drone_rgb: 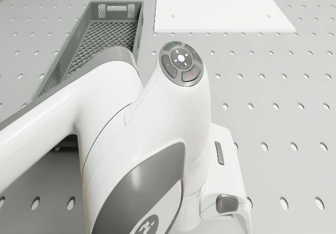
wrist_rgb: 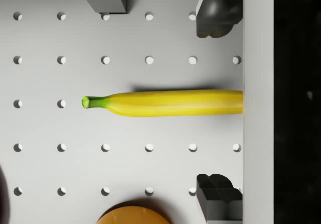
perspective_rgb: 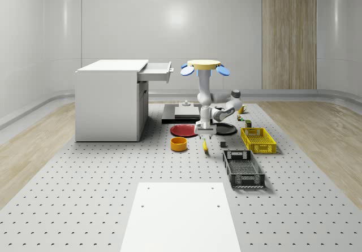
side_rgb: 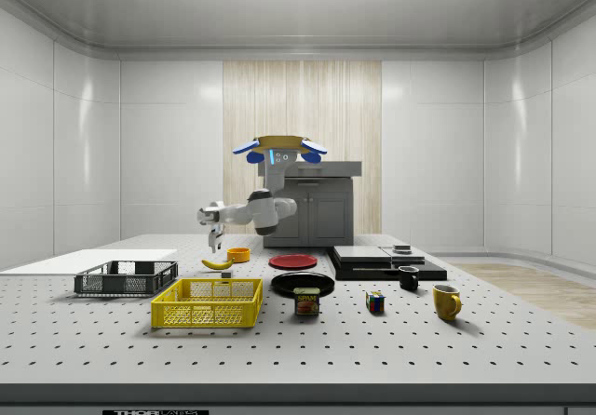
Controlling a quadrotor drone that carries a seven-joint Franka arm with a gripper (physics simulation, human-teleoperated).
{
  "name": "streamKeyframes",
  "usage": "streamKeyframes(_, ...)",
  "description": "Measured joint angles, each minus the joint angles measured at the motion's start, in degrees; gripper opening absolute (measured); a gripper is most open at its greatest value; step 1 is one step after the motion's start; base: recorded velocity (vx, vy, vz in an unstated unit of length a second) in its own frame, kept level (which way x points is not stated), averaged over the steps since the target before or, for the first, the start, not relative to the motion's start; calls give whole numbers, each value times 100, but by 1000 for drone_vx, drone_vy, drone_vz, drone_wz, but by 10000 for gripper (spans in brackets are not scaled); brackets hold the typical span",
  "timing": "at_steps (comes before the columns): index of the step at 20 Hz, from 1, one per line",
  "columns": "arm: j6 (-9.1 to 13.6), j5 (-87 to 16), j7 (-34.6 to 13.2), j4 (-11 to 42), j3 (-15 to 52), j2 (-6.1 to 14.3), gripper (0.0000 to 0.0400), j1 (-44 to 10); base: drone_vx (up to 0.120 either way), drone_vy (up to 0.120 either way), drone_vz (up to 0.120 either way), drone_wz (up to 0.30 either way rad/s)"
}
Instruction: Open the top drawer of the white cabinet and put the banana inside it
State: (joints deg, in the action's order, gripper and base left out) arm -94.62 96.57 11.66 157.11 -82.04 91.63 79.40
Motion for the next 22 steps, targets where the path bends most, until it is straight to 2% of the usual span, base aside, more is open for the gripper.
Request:
streamKeyframes(8, -12, -5, 1, 0, 0, 13, 400, 2, 0, 0, -120, 0)
streamKeyframes(22, -308, 675, 30, -158, 743, -14, 400, 133, 0, 0, 0, 0)
